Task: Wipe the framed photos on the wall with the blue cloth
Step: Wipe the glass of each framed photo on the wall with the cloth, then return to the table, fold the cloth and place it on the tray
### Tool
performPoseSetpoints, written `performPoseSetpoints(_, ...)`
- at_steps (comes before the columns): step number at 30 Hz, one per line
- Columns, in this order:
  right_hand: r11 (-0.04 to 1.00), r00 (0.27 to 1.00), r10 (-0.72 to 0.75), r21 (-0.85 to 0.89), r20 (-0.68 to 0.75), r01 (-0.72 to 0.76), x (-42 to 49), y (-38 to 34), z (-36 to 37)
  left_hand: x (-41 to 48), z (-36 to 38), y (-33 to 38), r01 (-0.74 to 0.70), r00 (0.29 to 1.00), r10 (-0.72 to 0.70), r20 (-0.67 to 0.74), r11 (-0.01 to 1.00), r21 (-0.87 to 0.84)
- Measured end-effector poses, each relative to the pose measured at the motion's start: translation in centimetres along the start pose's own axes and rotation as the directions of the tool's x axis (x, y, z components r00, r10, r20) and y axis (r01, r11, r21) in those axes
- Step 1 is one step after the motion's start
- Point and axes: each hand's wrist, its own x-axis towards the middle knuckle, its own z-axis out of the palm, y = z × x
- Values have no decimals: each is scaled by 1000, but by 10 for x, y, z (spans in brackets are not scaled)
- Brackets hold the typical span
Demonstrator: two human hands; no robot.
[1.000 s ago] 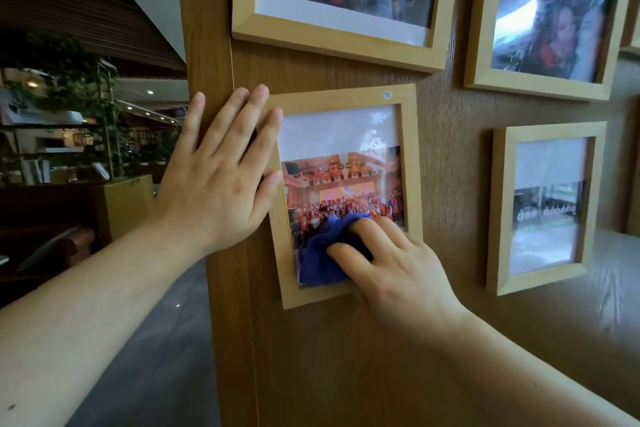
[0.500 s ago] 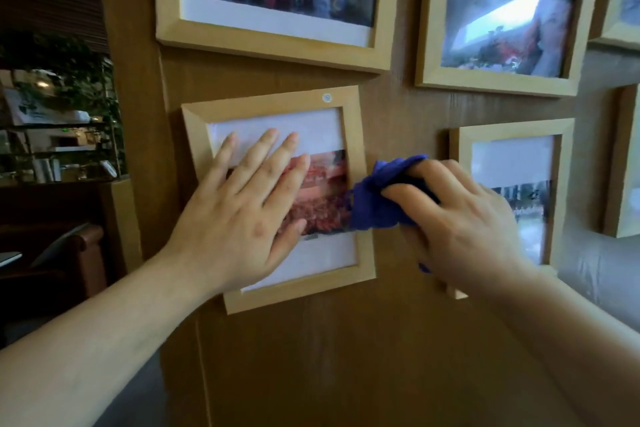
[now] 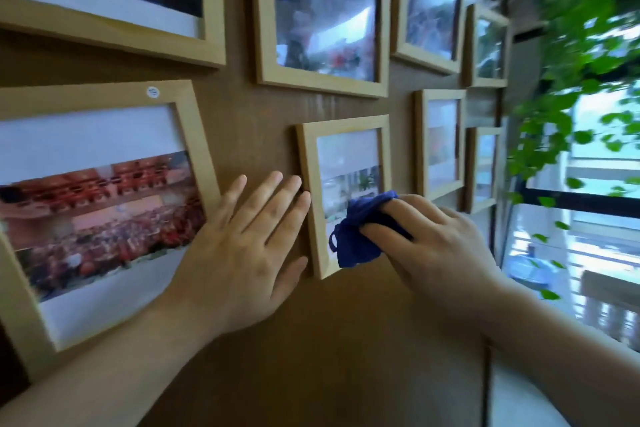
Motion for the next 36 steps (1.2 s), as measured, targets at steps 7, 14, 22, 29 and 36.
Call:
performPoseSetpoints(7, 973, 990, 59, -228, 130, -28, -17, -41, -70, -11, 6, 26, -78, 994, 55, -93, 959, -271)
performPoseSetpoints(14, 889, 945, 241, -441, 221, -123, -48, -105, -160, -32, -16, 63, -270, 957, 193, -218, 869, -415)
performPoseSetpoints(22, 754, 860, 427, -634, 279, -169, -94, -158, -286, -43, -84, 133, -478, 860, 254, -443, 706, -523)
performPoseSetpoints(29, 617, 795, 547, -767, 261, -173, -148, -224, -407, -79, -171, 211, -638, 757, 333, -562, 563, -525)
performPoseSetpoints(36, 550, 661, 682, -815, 314, -180, -183, -310, -510, -145, -257, 263, -729, 680, 372, -631, 430, -532)
